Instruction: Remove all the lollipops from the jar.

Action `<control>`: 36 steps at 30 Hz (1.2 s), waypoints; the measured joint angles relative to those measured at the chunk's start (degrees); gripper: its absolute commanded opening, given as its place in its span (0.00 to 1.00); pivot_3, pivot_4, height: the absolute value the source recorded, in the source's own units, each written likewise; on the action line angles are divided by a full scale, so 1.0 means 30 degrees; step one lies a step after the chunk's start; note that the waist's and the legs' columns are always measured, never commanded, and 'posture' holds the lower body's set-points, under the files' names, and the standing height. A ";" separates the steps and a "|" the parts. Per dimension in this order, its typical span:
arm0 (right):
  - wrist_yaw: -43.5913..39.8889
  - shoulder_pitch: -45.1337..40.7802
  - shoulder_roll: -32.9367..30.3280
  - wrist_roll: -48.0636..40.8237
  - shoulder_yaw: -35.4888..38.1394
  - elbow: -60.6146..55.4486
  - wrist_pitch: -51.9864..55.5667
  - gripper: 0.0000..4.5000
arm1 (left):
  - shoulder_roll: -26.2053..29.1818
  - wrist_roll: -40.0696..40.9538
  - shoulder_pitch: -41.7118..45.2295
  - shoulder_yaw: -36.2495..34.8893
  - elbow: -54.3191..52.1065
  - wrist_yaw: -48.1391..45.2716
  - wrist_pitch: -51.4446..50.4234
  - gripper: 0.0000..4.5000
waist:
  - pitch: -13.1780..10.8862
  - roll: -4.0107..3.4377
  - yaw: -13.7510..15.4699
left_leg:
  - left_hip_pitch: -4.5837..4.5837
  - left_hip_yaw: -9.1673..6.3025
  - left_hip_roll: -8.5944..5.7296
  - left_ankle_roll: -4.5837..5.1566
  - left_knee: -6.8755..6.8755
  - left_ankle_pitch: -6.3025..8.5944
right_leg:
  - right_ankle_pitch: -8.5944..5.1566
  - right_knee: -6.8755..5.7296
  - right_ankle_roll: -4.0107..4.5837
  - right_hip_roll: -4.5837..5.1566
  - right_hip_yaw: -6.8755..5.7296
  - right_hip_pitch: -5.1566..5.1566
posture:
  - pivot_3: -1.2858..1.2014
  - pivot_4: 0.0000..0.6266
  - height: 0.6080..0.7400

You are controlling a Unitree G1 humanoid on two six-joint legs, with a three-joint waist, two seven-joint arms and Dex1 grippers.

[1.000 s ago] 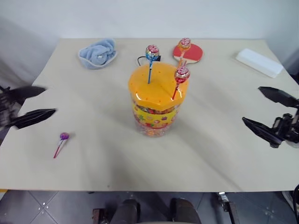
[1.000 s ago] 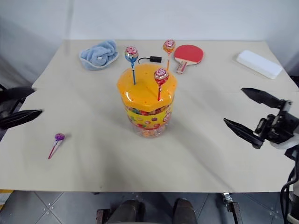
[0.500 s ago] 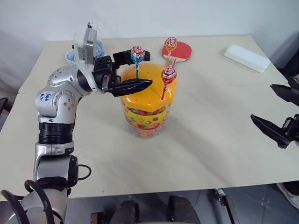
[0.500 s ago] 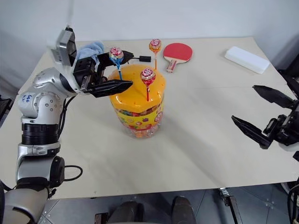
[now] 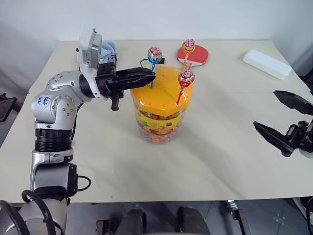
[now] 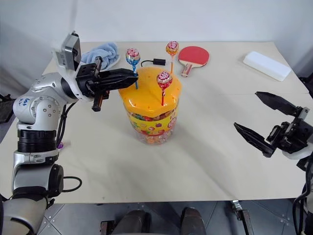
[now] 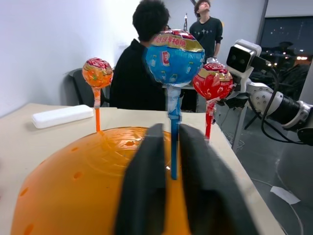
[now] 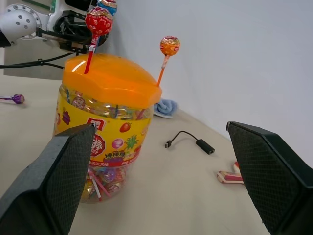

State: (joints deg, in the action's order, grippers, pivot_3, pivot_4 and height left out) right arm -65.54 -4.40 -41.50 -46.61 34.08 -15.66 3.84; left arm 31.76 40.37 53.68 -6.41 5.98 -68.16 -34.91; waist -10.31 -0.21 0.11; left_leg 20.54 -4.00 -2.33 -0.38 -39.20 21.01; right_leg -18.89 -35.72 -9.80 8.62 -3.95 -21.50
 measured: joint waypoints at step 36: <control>-0.3707 -0.2988 0.0799 0.0861 -0.4781 0.2932 -0.0091 1.00 | 0.5383 -0.3194 -2.0276 -0.8982 -0.8428 1.0791 -0.8630 0.16 | -0.0021 -0.0005 0.0304 | -0.0017 -0.0068 0.0061 -0.0008 0.0038 0.0012 | -0.0006 0.0066 0.0012 0.0002 0.0194 -0.0015 | 0.52 0.24 1.00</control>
State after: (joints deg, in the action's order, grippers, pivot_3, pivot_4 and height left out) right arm -76.66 -13.36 -39.11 -44.03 19.74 -6.87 3.56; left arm 47.91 30.79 -7.15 -33.36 -19.30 -35.79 -60.80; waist -10.38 -0.23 1.02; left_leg 20.48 -4.21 -2.15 -0.40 -39.08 21.04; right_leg -18.91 -35.52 -9.76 8.63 -3.37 -21.55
